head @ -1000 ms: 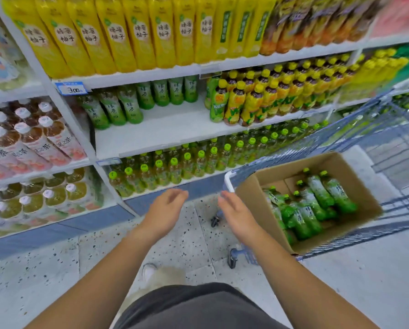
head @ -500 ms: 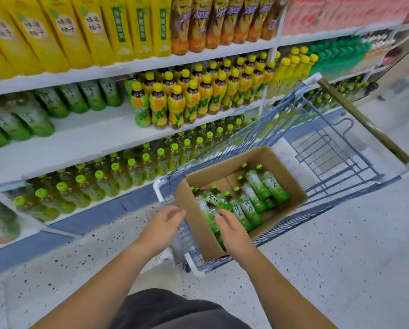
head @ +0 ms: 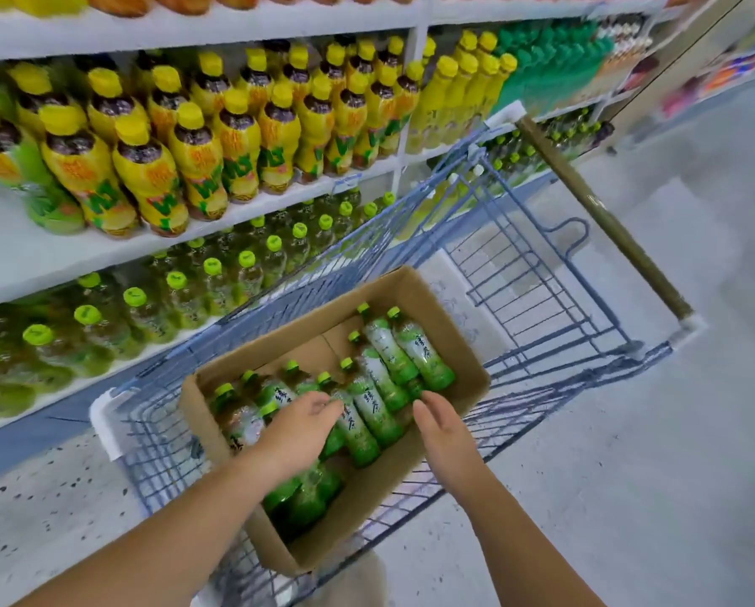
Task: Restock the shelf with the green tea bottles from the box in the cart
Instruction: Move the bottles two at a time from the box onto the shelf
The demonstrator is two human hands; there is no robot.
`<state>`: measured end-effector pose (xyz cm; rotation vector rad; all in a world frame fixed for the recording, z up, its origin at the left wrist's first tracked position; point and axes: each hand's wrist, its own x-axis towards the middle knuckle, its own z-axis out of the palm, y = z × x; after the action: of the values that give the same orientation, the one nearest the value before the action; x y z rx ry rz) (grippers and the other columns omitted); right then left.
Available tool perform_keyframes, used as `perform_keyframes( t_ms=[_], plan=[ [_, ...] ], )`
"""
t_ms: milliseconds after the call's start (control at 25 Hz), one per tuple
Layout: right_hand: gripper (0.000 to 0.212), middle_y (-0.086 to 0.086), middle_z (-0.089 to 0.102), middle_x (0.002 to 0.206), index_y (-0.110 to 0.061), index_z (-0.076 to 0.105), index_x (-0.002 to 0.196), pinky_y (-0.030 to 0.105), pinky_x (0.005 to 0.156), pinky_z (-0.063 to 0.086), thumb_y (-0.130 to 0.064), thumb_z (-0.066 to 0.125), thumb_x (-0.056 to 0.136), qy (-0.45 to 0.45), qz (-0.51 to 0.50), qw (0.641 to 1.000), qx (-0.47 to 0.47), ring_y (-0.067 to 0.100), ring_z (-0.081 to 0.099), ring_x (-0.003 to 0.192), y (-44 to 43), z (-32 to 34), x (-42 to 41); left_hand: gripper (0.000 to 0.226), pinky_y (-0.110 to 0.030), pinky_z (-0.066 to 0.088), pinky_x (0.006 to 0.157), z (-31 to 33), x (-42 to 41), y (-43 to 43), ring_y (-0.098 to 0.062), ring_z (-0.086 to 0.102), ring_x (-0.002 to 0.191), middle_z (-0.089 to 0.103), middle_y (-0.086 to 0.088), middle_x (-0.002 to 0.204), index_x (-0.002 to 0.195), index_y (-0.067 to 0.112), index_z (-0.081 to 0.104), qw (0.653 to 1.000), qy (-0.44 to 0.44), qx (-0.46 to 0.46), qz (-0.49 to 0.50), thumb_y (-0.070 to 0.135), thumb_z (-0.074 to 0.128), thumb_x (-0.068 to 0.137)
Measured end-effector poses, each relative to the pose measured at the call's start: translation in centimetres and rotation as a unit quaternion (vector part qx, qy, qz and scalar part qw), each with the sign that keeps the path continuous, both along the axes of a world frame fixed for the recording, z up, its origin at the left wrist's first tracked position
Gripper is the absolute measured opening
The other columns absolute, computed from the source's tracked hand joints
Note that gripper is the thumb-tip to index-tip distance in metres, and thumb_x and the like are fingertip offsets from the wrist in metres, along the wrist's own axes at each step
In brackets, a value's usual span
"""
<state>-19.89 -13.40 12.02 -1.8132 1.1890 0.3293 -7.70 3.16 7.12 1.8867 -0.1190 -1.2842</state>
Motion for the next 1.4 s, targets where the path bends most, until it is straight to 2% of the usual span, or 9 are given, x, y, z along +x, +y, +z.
perform_keyframes(
  t_ms=[120,320,440,480,640,920,1200,1280,1400],
  plan=[
    [0.051,-0.002,0.053,0.14,-0.02,0.04,0.151,0.025,0.1,0.034,-0.042,0.044,0.104,0.028,0.052,0.998,-0.025,0.009,0.048,0.117,-6.2,-4.5,1.8,0.053,-0.032,0.04,0.102,-4.9,0.7,-4.5,-0.017,0.052,0.125,0.052,0.004,0.142,0.143,0.024,0.047,1.0,0.015,0.011,0.013,0.055,0.044,0.1],
    [0.048,0.008,0.058,0.137,-0.016,0.05,0.14,0.036,0.106,0.04,-0.044,0.048,0.101,0.123,0.161,0.971,-0.13,0.025,0.052,0.128,-14.5,-13.7,3.8,0.051,-0.032,0.042,0.103,-12.9,1.4,-11.5,-0.016,0.055,0.12,0.053,0.004,0.142,0.144,0.024,0.046,0.999,0.037,0.01,0.039,0.051,0.046,0.101],
    [0.042,0.011,0.056,0.13,-0.014,0.051,0.133,0.038,0.101,0.042,-0.041,0.049,0.101,0.18,0.212,0.943,-0.182,0.029,0.052,0.123,-17.3,-16.8,4.6,0.051,-0.026,0.048,0.071,-17.0,3.7,-16.0,-0.014,0.06,0.089,0.055,0.003,0.136,0.147,0.02,0.043,0.997,0.024,0.018,0.069,0.044,0.047,0.102],
    [0.04,0.011,0.057,0.127,-0.014,0.051,0.13,0.039,0.098,0.044,-0.041,0.049,0.1,0.196,0.226,0.934,-0.194,0.03,0.054,0.121,-17.9,-17.6,4.8,0.052,-0.025,0.046,0.066,-18.4,4.6,-17.6,-0.015,0.061,0.089,0.056,0.002,0.134,0.148,0.018,0.042,0.996,0.004,0.021,0.083,0.041,0.049,0.101],
    [0.03,0.005,0.06,0.117,-0.018,0.049,0.114,0.039,0.084,0.047,-0.045,0.05,0.099,0.231,0.258,0.913,-0.216,0.029,0.06,0.11,-18.6,-19.0,5.9,0.064,-0.029,0.043,0.092,-21.6,7.5,-22.2,-0.028,0.055,0.123,0.054,-0.007,0.143,0.149,0.012,0.041,0.986,-0.067,0.055,0.145,0.04,0.06,0.095],
    [0.042,0.006,0.055,0.122,-0.016,0.052,0.122,0.038,0.09,0.049,-0.047,0.059,0.095,0.253,0.327,0.879,-0.239,0.026,0.056,0.113,-19.7,-20.4,7.2,0.079,-0.036,0.047,0.094,-24.8,10.1,-26.3,-0.034,0.055,0.12,0.055,-0.013,0.137,0.141,0.005,0.044,0.987,-0.031,0.107,0.117,0.058,0.066,0.087],
    [0.035,0.01,0.053,0.124,-0.011,0.052,0.122,0.032,0.088,0.046,-0.03,0.06,0.094,0.264,0.332,0.878,-0.221,0.025,0.055,0.112,-19.9,-21.3,8.1,0.107,-0.047,0.047,0.104,-27.3,10.6,-25.0,-0.029,0.056,0.122,0.058,-0.004,0.137,0.14,0.016,0.049,0.994,0.008,0.042,0.105,0.082,0.065,0.057],
    [0.03,0.009,0.054,0.122,-0.012,0.054,0.117,0.031,0.085,0.044,-0.026,0.06,0.091,0.265,0.32,0.887,-0.202,0.026,0.054,0.11,-19.7,-21.2,8.4,0.097,-0.044,0.045,0.106,-26.6,10.3,-24.3,-0.025,0.059,0.12,0.061,0.0,0.134,0.137,0.016,0.052,0.992,0.02,0.005,0.121,0.078,0.067,0.064],
    [0.015,0.004,0.058,0.098,-0.016,0.054,0.087,0.03,0.071,0.043,-0.025,0.065,0.084,0.247,0.276,0.912,-0.178,0.024,0.056,0.089,-20.2,-20.9,9.1,0.048,-0.035,0.042,0.105,-25.8,9.7,-22.9,-0.018,0.057,0.116,0.06,0.01,0.113,0.128,0.027,0.05,0.984,0.041,-0.059,0.163,0.05,0.068,0.089]
  ],
)
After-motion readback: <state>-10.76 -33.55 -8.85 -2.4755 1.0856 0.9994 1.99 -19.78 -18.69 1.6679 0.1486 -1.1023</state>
